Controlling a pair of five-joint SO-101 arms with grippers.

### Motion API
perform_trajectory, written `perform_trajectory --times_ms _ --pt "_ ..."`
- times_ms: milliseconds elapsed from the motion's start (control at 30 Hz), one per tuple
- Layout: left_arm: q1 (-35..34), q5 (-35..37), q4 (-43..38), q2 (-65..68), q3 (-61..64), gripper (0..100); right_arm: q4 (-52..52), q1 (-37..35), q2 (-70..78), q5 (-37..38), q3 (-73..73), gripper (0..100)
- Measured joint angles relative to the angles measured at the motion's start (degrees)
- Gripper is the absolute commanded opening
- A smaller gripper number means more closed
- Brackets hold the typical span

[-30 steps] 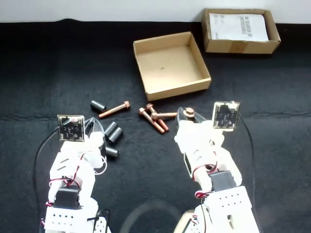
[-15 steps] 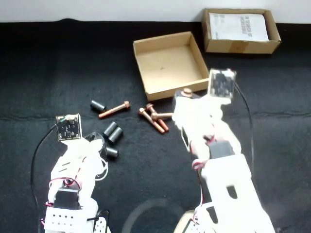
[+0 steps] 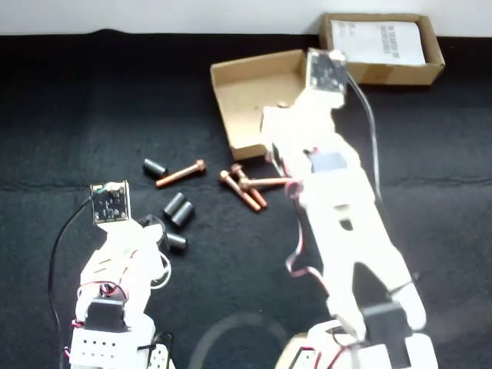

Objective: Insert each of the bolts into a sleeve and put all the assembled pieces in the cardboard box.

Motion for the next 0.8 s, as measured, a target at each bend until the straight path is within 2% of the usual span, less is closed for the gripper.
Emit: perform_trajectory --times_ms 800 --pt "-1.58 0.00 0.09 0.00 0.00 1 0.18 -0.18 50.90 0.00 -51.43 0.6"
